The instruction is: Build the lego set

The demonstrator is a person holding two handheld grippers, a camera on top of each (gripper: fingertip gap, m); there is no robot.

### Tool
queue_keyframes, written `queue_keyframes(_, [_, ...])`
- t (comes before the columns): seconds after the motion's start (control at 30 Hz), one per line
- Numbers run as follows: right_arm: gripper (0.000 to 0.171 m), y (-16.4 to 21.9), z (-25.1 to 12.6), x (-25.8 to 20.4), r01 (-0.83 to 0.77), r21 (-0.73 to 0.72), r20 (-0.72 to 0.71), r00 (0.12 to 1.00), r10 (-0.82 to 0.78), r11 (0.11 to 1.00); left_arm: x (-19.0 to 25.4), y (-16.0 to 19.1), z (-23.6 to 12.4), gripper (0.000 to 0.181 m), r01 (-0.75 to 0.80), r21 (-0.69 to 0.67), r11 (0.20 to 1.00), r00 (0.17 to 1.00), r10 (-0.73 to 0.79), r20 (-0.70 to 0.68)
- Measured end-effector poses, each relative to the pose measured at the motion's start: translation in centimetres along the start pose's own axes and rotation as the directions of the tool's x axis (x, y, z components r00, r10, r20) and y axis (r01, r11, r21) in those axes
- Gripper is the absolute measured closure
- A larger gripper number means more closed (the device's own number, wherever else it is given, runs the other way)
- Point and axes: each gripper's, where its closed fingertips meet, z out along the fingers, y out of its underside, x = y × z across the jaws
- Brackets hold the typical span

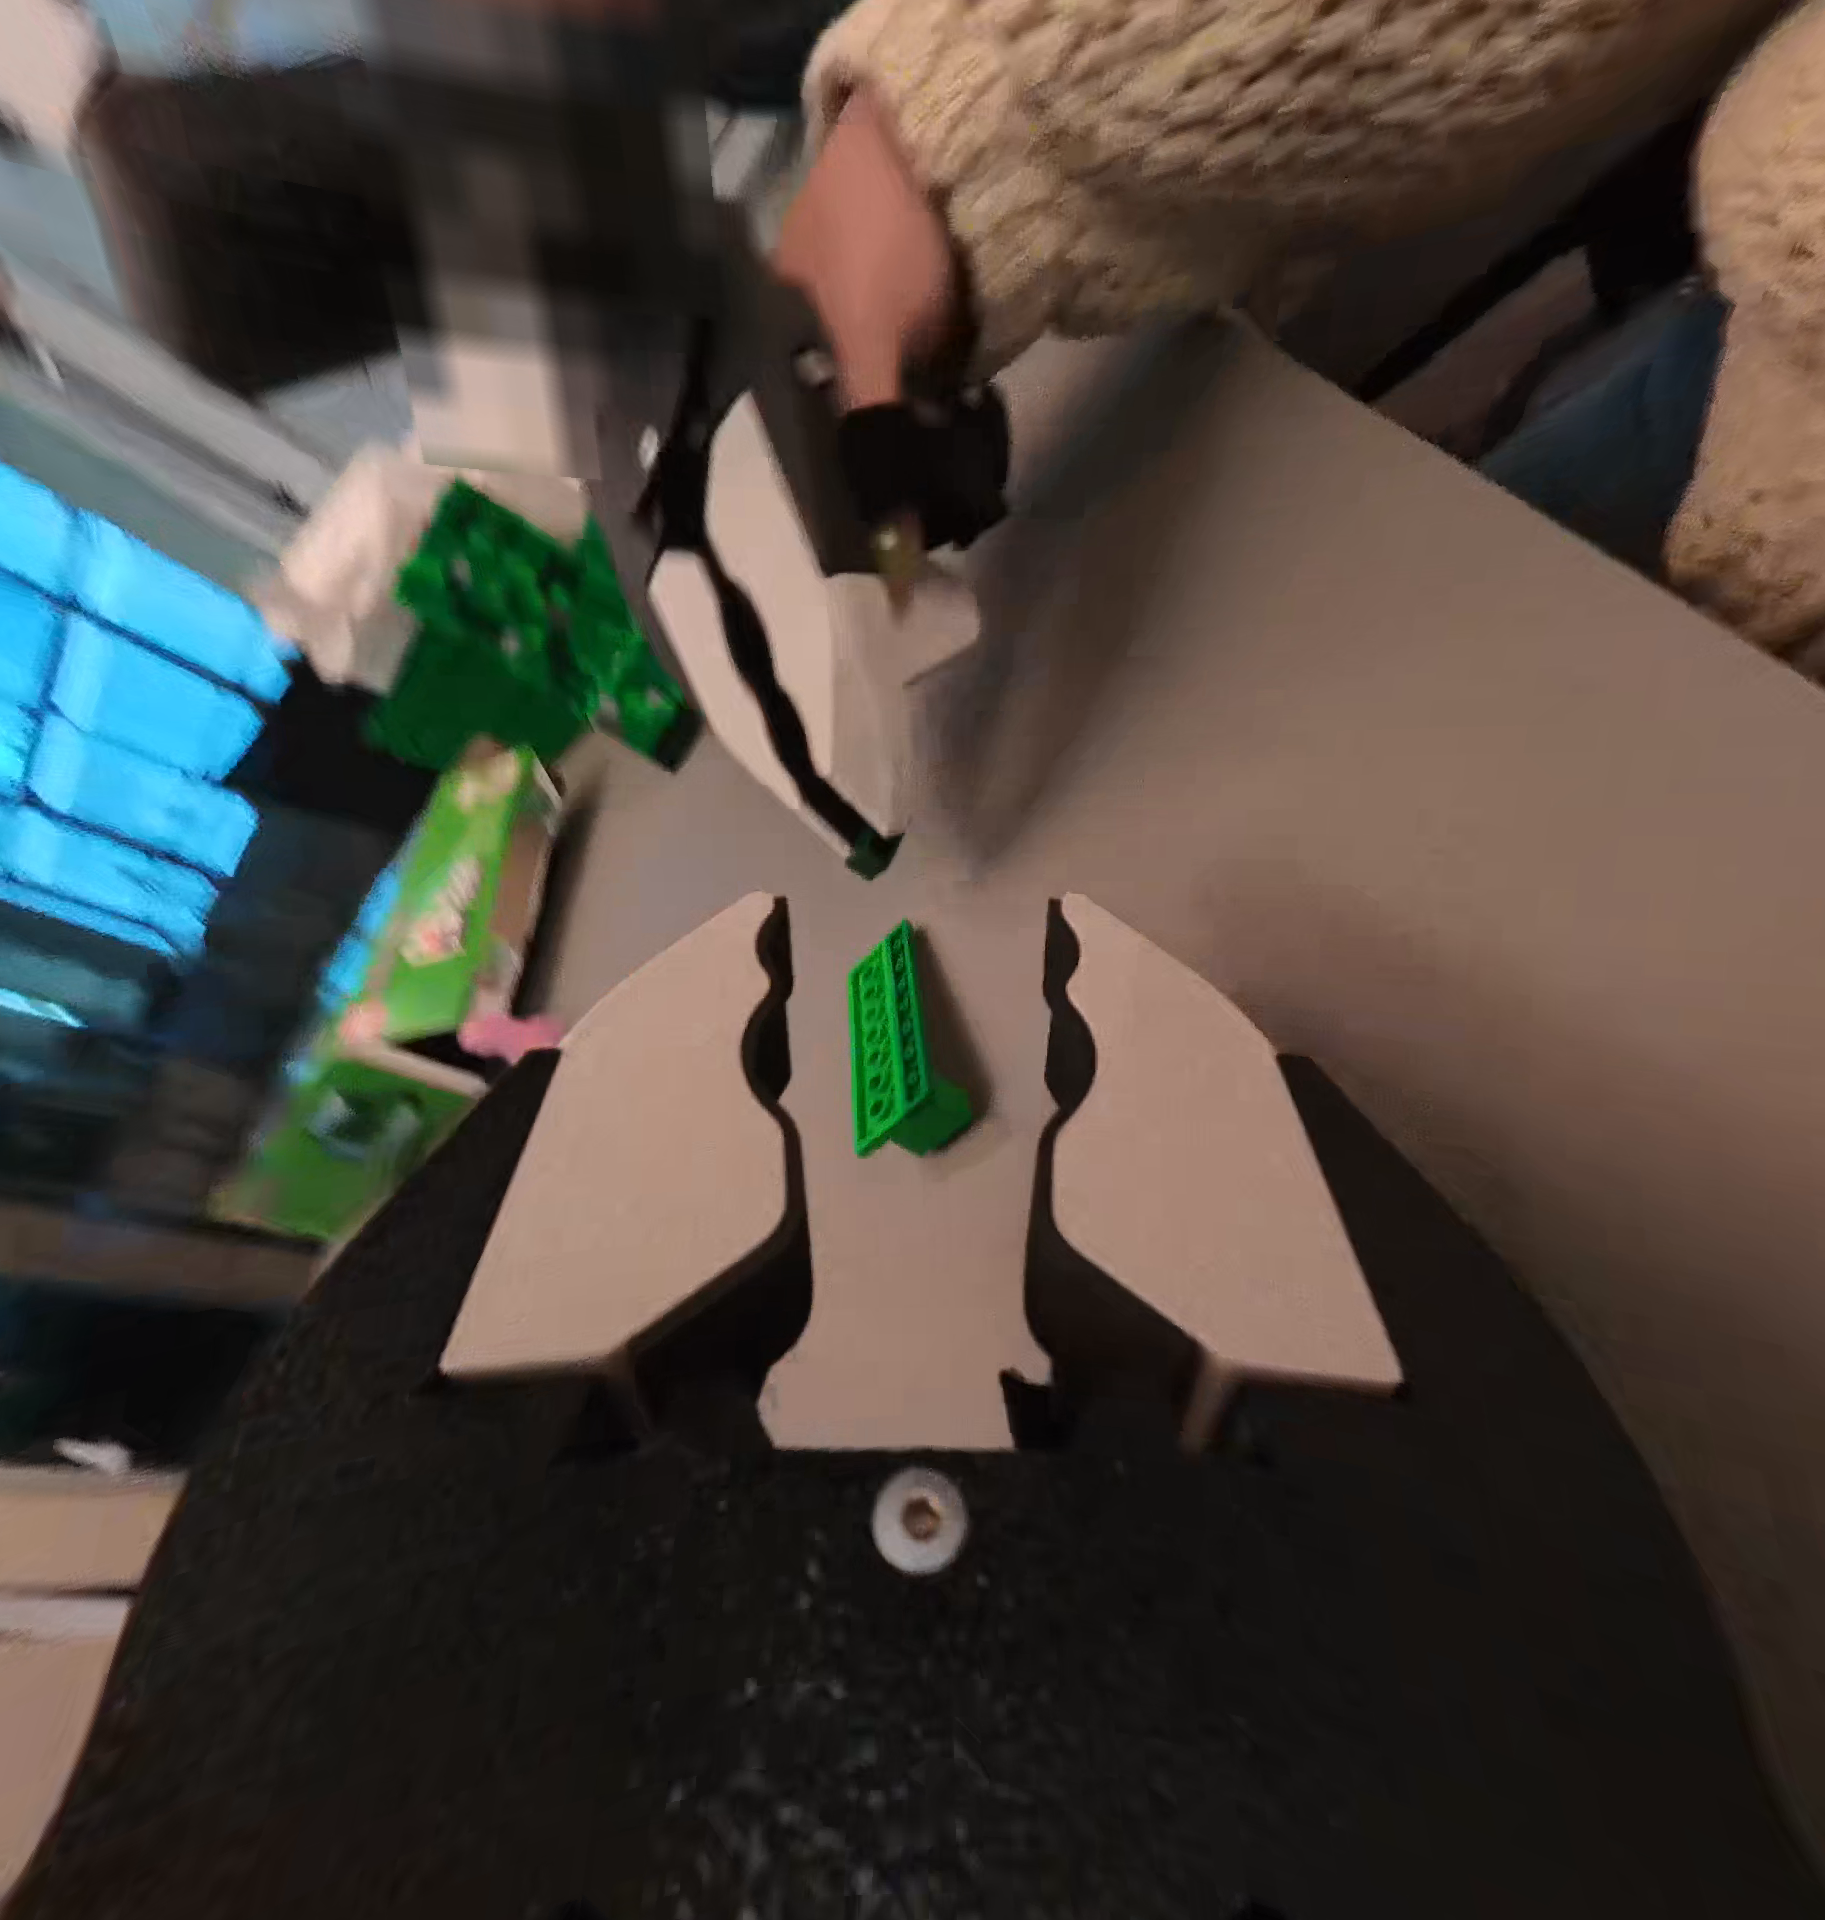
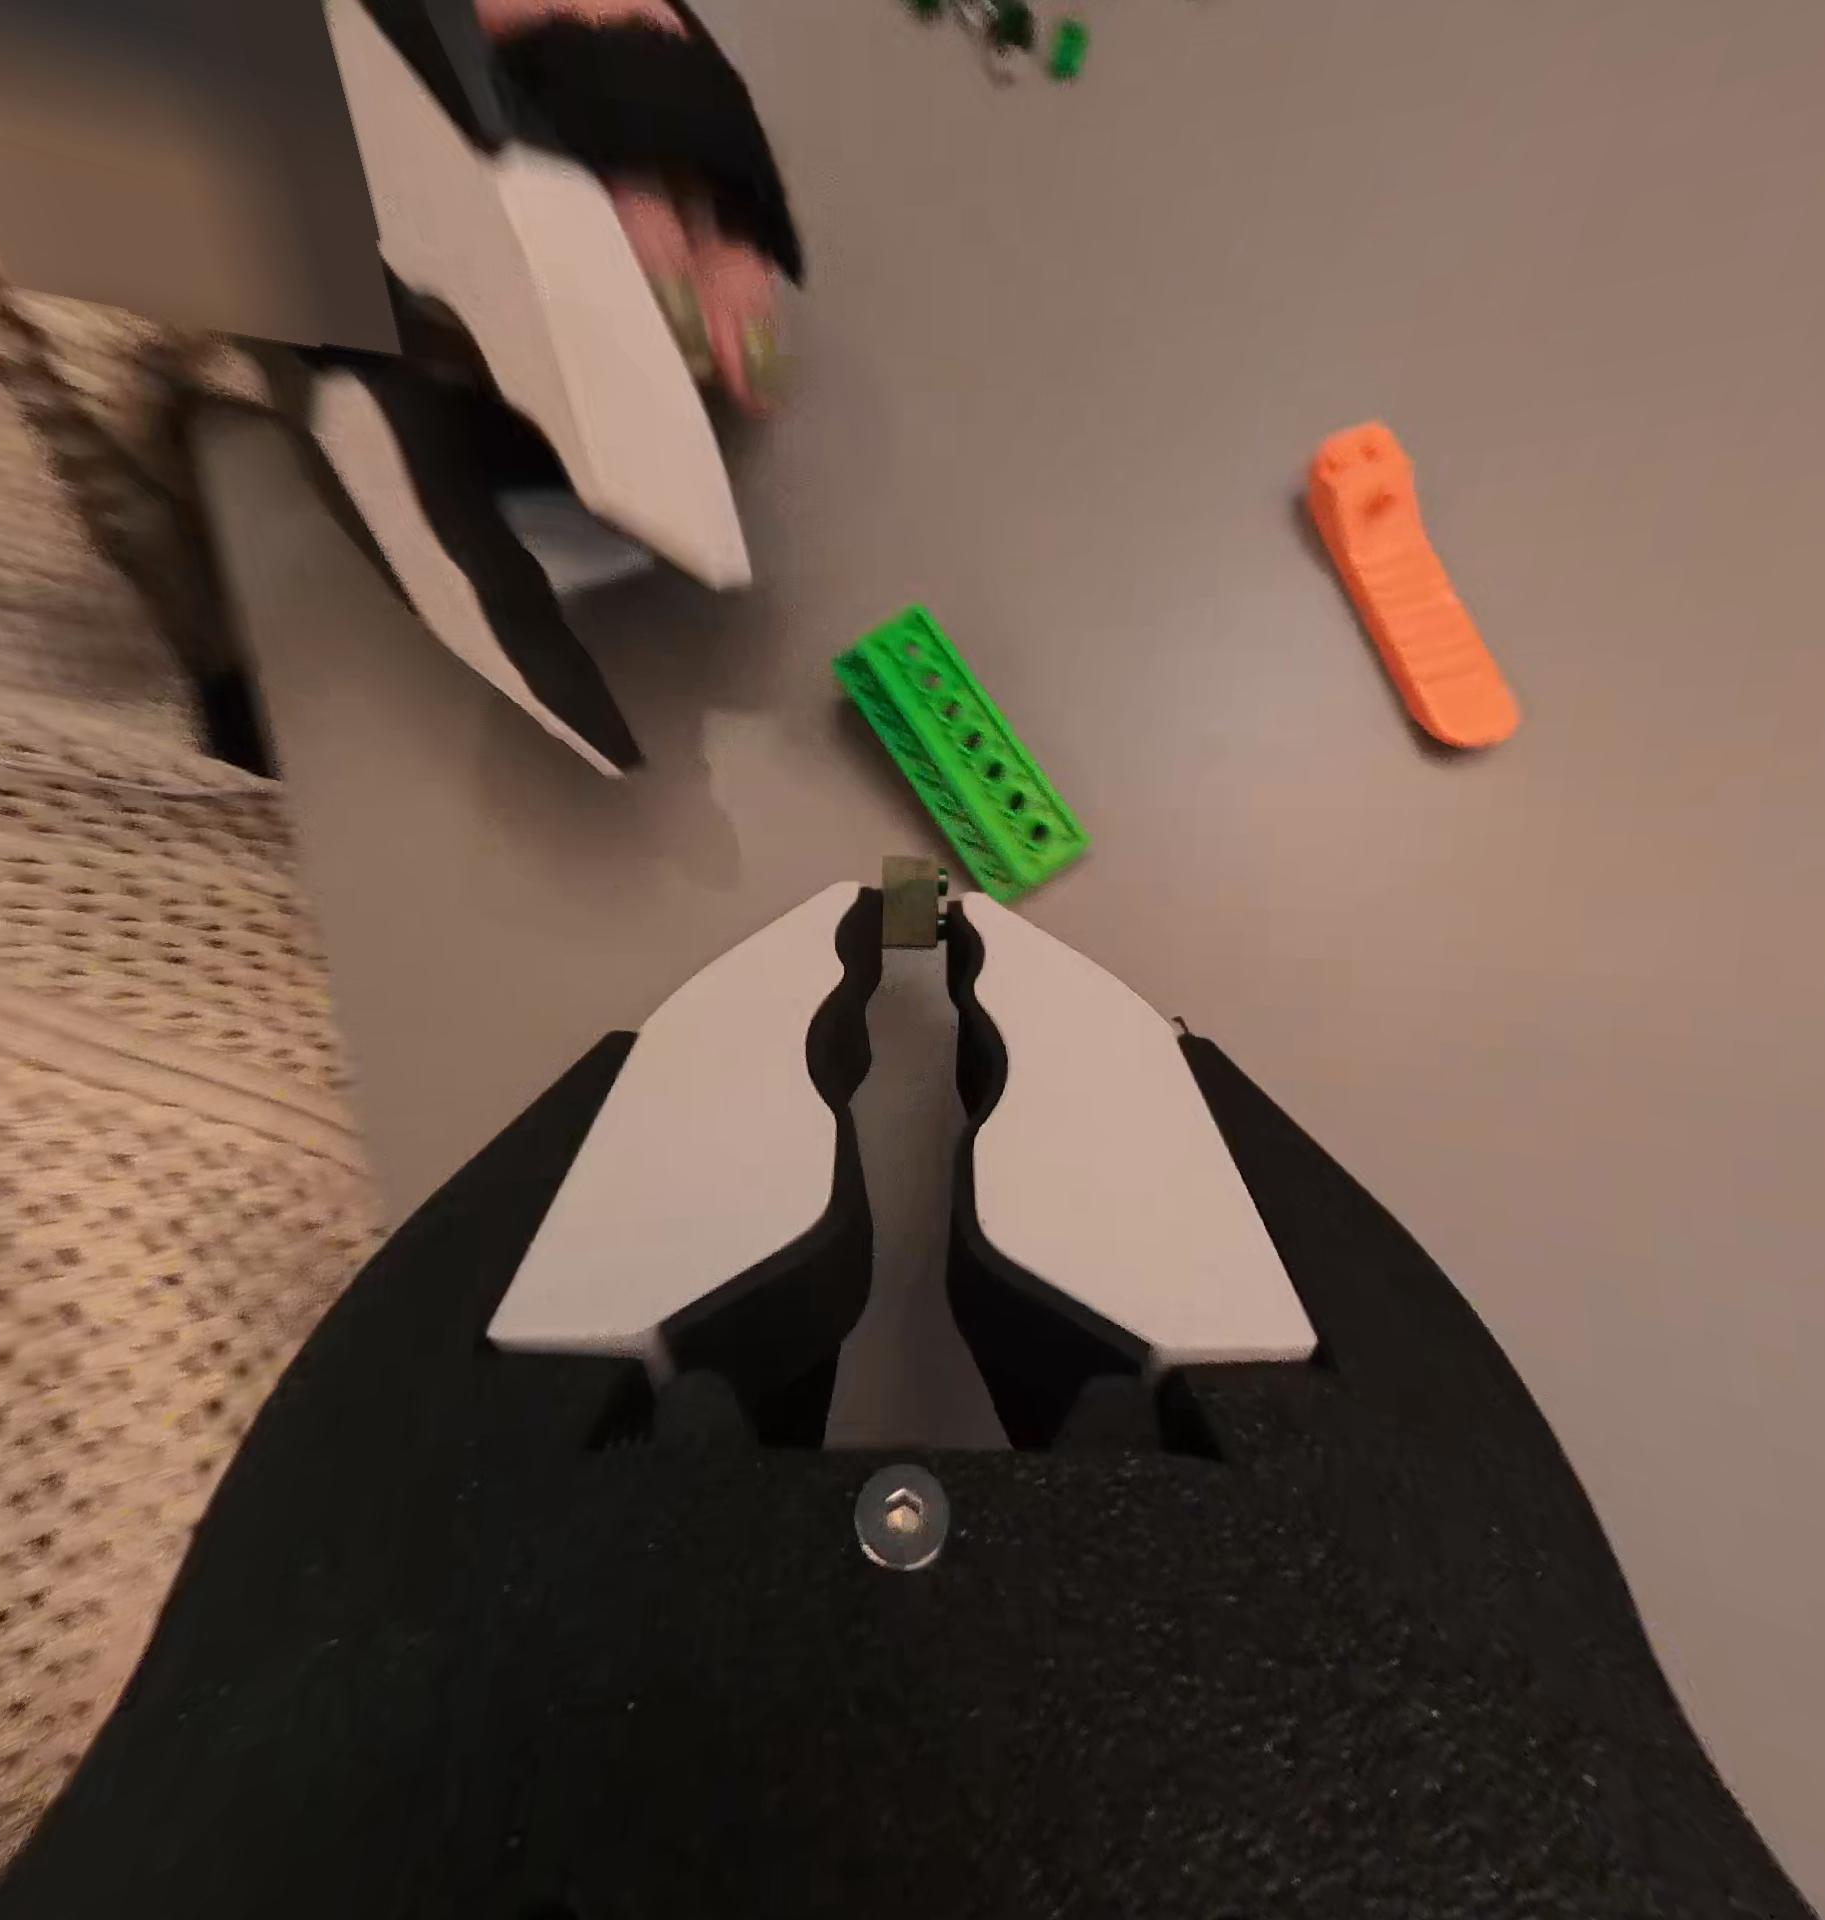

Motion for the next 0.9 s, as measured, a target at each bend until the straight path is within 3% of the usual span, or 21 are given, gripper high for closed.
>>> queue_keyframes(0.17, [0.16, -1.7, 0.4, -4.6, -0.012, 0.072, 0.266, 0.964, -0.007, 0.997, -0.3, -0.9, 0.2, 0.14, -0.18, 0.006, 0.984, 0.976, 0.178, 0.123])
queue_keyframes(0.3, [0.16, -1.8, 1.2, -5.6, -0.013, 0.059, 0.323, 0.946, -0.007, 0.998, -0.2, -1.7, -0.2, 0.154, -0.258, 0.034, 0.966, 0.956, 0.25, 0.155])
queue_keyframes(0.6, [0.16, -2.7, 1.3, -5.2, -0.078, 0.135, 0.325, 0.945, 0.03, 0.988, 0.7, -1.4, 0.1, 0.156, -0.314, 0.015, 0.949, 0.943, 0.31, 0.123])
queue_keyframes(0.73, [0.16, -5.2, 1.1, -3.4, -0.086, 0.325, 0.17, 0.985, 0.031, 0.942, -2.0, -1.2, -0.2, 0.145, -0.314, -0.073, 0.947, 0.903, 0.322, 0.283])
queue_keyframes(0.9, [0.16, -7.9, -0.1, -3.7, -0.178, 0.527, 0.192, 0.978, 0.088, 0.831, -4.7, -1.2, -1.5, 0.146, -0.215, -0.073, 0.974, 0.881, 0.225, 0.416])
